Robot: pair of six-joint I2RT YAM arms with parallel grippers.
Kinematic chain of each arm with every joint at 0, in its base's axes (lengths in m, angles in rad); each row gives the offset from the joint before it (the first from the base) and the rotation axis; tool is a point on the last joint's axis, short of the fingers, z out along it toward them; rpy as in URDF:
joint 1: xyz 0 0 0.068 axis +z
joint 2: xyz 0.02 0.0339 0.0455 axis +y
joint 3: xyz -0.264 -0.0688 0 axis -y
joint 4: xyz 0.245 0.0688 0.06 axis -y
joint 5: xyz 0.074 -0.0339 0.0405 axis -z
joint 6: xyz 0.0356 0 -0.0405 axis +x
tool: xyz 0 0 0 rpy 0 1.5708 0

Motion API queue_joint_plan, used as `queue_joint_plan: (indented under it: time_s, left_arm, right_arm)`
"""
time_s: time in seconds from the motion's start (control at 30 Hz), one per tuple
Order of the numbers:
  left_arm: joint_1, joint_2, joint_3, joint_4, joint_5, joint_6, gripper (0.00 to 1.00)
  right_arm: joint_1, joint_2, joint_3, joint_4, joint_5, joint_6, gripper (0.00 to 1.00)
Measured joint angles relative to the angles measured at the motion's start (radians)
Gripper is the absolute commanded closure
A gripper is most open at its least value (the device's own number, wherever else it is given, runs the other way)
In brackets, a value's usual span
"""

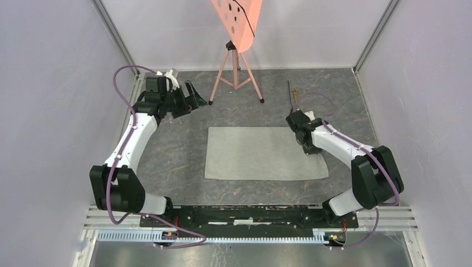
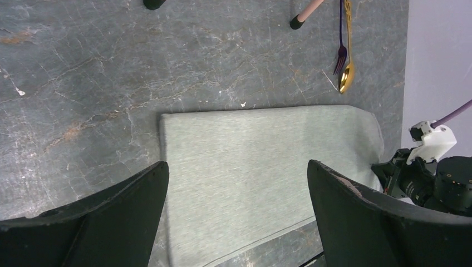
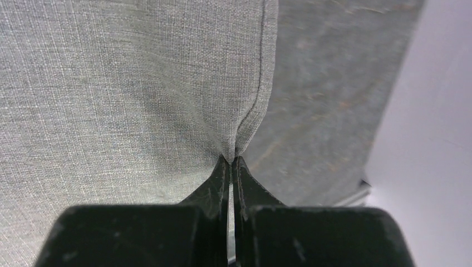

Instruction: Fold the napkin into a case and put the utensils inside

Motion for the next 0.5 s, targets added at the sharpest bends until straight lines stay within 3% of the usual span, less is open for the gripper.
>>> queue_joint_plan:
  time_s: [0.23, 0.5]
  left_arm:
    - [0.0, 0.0, -0.005, 0.0, 0.006, 0.0, 0.0]
    - [0.0, 0.0, -0.005, 0.0, 0.011, 0.0, 0.0]
  right_arm:
    - [-0.008, -0.008, 0.016, -0.095, 0.159, -0.004, 1.0]
    - [0.083, -0.031, 0.147, -0.113, 0.076, -0.086, 1.0]
